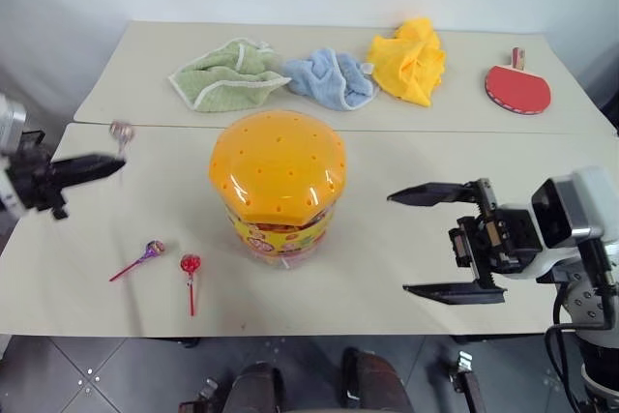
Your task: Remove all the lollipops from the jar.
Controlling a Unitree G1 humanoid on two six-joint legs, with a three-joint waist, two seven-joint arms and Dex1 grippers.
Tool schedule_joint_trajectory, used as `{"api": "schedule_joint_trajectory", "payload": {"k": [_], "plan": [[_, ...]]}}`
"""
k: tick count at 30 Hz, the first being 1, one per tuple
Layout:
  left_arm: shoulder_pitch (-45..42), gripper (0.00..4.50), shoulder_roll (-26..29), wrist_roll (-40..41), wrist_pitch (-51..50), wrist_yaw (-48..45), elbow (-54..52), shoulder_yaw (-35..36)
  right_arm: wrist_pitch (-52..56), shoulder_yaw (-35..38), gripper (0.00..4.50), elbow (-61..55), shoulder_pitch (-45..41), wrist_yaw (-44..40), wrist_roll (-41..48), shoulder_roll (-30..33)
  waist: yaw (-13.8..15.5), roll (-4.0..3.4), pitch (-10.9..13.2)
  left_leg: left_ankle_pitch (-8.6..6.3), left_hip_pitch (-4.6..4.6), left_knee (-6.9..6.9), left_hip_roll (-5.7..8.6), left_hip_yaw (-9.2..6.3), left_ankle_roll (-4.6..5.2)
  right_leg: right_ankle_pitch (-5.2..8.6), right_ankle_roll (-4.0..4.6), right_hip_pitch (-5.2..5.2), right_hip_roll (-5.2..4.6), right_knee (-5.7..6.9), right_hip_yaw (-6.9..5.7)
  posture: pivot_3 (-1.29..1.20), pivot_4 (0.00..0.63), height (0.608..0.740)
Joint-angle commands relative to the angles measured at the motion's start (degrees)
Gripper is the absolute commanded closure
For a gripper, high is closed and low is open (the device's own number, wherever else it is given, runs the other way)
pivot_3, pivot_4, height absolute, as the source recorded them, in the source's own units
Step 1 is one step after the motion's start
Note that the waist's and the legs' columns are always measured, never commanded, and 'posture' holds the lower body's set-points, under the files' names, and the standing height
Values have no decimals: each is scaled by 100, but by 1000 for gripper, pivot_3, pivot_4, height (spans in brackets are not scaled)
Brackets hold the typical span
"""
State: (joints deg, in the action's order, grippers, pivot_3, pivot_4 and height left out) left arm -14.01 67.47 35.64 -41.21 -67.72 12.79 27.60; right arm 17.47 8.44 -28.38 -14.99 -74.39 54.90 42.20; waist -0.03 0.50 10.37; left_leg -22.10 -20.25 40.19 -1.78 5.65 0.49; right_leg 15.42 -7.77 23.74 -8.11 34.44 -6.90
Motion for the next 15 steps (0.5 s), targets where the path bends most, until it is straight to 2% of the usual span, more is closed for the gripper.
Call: {"api": "schedule_joint_trajectory", "payload": {"k": [1,4,7,14,15], "plan": [[1180,4465,137,-557,362,-122,-234,662,-136,-160,0,178,-44,-376,-278,22,-8,-1,0,-1,1,-3,-1,3,-1,1,1,1,1,-3,-1,0,150,740],[2138,4465,-130,-791,232,169,-446,893,-201,-289,0,355,-47,-569,-446,-45,-3,-4,2,-1,2,-6,-5,7,-2,5,9,3,1,-2,-2,0,150,740],[2701,4465,-394,-922,339,249,-874,759,-297,-348,0,489,-27,-727,-593,-61,15,-4,2,-1,3,-6,-7,7,-3,6,11,4,0,1,-1,0,150,740],[2493,4465,-859,-740,388,375,-926,766,-368,-228,0,669,0,-787,-718,-88,2,-1,0,-2,5,-5,-7,8,-4,6,12,8,-3,11,-1,0,150,740],[2448,4033,-893,-740,464,360,-906,778,-369,-196,0,678,22,-788,-722,-79,-2,-2,0,-2,5,-5,-7,8,-4,6,12,9,-3,13,-1,0,150,740]]}}
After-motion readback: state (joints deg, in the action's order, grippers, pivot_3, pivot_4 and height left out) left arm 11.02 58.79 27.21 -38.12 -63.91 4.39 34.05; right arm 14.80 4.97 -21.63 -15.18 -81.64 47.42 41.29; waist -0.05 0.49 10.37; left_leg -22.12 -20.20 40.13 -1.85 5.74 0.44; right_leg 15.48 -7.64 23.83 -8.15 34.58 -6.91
